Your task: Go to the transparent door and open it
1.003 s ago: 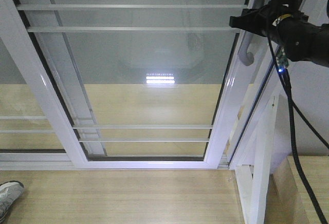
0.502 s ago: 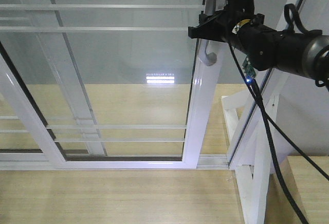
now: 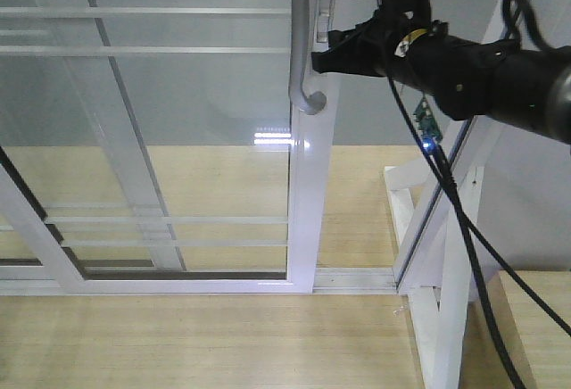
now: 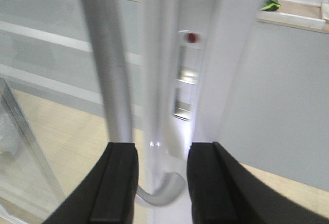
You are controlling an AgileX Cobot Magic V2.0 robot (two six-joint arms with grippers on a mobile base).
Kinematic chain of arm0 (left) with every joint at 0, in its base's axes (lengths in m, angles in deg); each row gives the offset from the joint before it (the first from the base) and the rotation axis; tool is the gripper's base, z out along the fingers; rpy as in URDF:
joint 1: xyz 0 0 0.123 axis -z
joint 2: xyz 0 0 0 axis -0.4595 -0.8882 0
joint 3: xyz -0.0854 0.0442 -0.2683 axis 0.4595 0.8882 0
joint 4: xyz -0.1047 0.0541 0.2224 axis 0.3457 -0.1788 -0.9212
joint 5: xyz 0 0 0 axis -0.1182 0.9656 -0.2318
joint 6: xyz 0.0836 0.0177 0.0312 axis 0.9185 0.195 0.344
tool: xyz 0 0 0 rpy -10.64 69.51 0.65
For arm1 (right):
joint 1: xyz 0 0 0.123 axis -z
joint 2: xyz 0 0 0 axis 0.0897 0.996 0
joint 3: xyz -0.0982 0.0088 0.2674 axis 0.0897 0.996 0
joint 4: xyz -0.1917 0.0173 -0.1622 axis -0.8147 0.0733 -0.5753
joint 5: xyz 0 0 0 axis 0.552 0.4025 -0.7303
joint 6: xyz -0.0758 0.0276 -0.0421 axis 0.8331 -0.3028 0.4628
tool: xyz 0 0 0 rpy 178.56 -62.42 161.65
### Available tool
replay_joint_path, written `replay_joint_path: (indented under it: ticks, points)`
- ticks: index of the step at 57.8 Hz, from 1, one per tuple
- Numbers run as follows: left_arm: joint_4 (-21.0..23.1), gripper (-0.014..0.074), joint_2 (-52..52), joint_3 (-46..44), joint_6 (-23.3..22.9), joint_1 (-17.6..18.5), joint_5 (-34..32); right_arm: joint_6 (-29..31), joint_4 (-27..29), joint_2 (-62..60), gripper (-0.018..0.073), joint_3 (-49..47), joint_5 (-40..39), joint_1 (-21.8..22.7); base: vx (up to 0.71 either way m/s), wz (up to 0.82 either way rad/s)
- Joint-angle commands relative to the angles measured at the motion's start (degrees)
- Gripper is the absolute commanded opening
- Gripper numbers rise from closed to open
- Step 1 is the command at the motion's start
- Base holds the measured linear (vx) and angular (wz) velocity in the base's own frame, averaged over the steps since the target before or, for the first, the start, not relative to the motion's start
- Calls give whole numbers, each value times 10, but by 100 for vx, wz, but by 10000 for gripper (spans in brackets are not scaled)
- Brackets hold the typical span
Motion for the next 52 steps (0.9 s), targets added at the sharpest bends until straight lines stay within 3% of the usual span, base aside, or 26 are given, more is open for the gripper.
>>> replay_joint_path:
  ticks: [1,15,33,38,52]
  points:
    - [1,371,-4,-15,-3,3,-58,1,-1,-77,317,10,-21,17,0,0]
    - [1,371,-4,-16,14,3,-95,1,-2,-248,317,157,14,56,0,0]
    - [12,374,-32,-16,14,7,-126,5,-7,-410,317,303,74,55,0,0]
    - [31,385,-68,-16,14,30,-168,4,-6,-422,317,315,77,55,0,0]
    - [18,400,-231,-18,14,141,-353,3,-4,-422,317,317,73,55,0,0]
